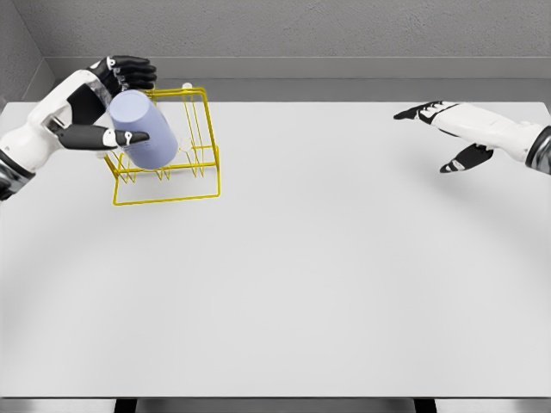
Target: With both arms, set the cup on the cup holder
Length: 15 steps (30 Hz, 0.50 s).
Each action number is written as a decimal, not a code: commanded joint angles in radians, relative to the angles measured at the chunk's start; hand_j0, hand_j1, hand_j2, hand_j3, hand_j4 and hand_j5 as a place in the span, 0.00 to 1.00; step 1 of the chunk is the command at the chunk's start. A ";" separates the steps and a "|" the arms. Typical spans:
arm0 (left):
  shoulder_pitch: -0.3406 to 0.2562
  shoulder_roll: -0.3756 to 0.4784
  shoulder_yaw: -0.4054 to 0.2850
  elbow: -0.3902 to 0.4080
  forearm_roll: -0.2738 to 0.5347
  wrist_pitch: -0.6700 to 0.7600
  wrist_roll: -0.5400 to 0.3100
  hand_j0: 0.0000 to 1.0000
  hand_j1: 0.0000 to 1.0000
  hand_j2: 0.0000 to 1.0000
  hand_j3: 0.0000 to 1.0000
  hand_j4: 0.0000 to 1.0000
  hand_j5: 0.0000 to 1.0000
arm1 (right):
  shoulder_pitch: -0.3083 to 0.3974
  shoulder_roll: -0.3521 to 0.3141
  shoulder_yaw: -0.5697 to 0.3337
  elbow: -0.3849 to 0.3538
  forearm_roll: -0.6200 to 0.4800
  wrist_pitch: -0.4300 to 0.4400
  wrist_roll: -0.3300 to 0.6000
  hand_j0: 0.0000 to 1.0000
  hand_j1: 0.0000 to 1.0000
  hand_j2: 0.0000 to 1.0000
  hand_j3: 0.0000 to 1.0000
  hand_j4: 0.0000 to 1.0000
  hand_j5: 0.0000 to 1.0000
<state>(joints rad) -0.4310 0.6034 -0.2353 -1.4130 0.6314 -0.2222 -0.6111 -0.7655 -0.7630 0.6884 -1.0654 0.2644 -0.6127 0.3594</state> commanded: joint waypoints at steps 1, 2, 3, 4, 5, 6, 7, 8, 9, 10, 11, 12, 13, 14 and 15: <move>0.000 0.001 0.001 -0.003 0.008 -0.003 0.000 1.00 1.00 1.00 1.00 1.00 1.00 | 0.002 -0.001 -0.001 -0.001 -0.007 0.002 0.000 1.00 1.00 1.00 1.00 1.00 1.00; 0.000 0.001 0.001 -0.004 0.008 -0.005 0.000 1.00 1.00 1.00 1.00 1.00 1.00 | 0.000 -0.001 -0.001 0.001 -0.007 0.002 0.000 1.00 1.00 1.00 1.00 1.00 1.00; 0.002 0.001 0.001 -0.004 0.007 -0.005 0.000 1.00 1.00 1.00 1.00 1.00 1.00 | 0.000 -0.001 -0.001 -0.001 -0.007 0.002 0.000 1.00 1.00 1.00 1.00 1.00 1.00; 0.000 0.001 0.001 -0.004 0.007 -0.005 0.000 1.00 1.00 1.00 1.00 1.00 1.00 | 0.002 -0.001 -0.001 -0.001 -0.007 0.002 0.000 1.00 1.00 1.00 1.00 1.00 1.00; 0.000 0.001 0.001 -0.004 0.007 -0.005 0.000 1.00 1.00 1.00 1.00 1.00 1.00 | 0.000 0.001 -0.001 -0.001 -0.007 0.002 0.000 1.00 1.00 1.00 1.00 1.00 1.00; 0.000 0.001 0.001 -0.004 0.007 -0.005 0.000 1.00 1.00 1.00 1.00 1.00 1.00 | 0.000 0.001 -0.001 -0.001 -0.007 0.002 0.000 1.00 1.00 1.00 1.00 1.00 1.00; 0.002 0.001 0.001 -0.006 0.007 -0.006 0.000 1.00 1.00 1.00 1.00 1.00 1.00 | 0.000 0.001 -0.001 0.001 -0.007 0.002 0.000 1.00 1.00 1.00 1.00 1.00 1.00; 0.003 0.001 0.001 -0.006 0.007 -0.006 0.000 1.00 1.00 1.00 1.00 1.00 1.00 | 0.000 0.001 -0.001 0.001 -0.007 0.002 0.000 1.00 1.00 1.00 1.00 1.00 1.00; 0.002 0.001 0.001 -0.006 0.007 -0.006 0.000 1.00 1.00 1.00 1.00 1.00 1.00 | 0.000 0.001 -0.001 0.001 -0.007 0.002 0.000 1.00 1.00 1.00 1.00 1.00 1.00; 0.002 0.000 0.001 -0.009 0.008 -0.006 0.000 1.00 1.00 1.00 1.00 1.00 1.00 | 0.000 0.001 -0.001 0.001 -0.007 0.002 0.000 1.00 1.00 1.00 1.00 1.00 1.00; 0.002 -0.002 0.001 -0.012 0.011 -0.006 0.000 1.00 1.00 1.00 1.00 1.00 1.00 | 0.000 0.001 -0.001 0.001 -0.007 0.002 0.000 1.00 1.00 1.00 1.00 1.00 1.00; 0.006 0.000 0.001 -0.032 0.011 -0.008 0.000 1.00 1.00 1.00 1.00 1.00 1.00 | 0.000 0.001 -0.001 0.001 -0.007 0.002 0.000 1.00 1.00 1.00 1.00 1.00 1.00; 0.009 0.004 0.001 -0.058 0.016 -0.020 0.000 1.00 1.00 1.00 1.00 1.00 1.00 | 0.002 0.001 -0.001 0.001 -0.007 0.002 0.000 1.00 1.00 1.00 1.00 1.00 1.00; 0.023 0.016 0.004 -0.081 0.022 -0.054 0.000 1.00 1.00 1.00 1.00 1.00 1.00 | 0.000 0.001 -0.001 0.001 -0.007 0.002 0.000 1.00 1.00 1.00 1.00 1.00 1.00; 0.043 0.032 0.005 -0.106 0.028 -0.107 0.000 1.00 1.00 1.00 1.00 1.00 1.00 | 0.002 0.001 -0.001 0.001 -0.007 0.002 0.000 1.00 1.00 1.00 1.00 1.00 1.00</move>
<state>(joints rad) -0.3713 0.6201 -0.2326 -1.4817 0.6453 -0.2841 -0.6110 -0.7639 -0.7615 0.6884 -1.0643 0.2645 -0.6127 0.3595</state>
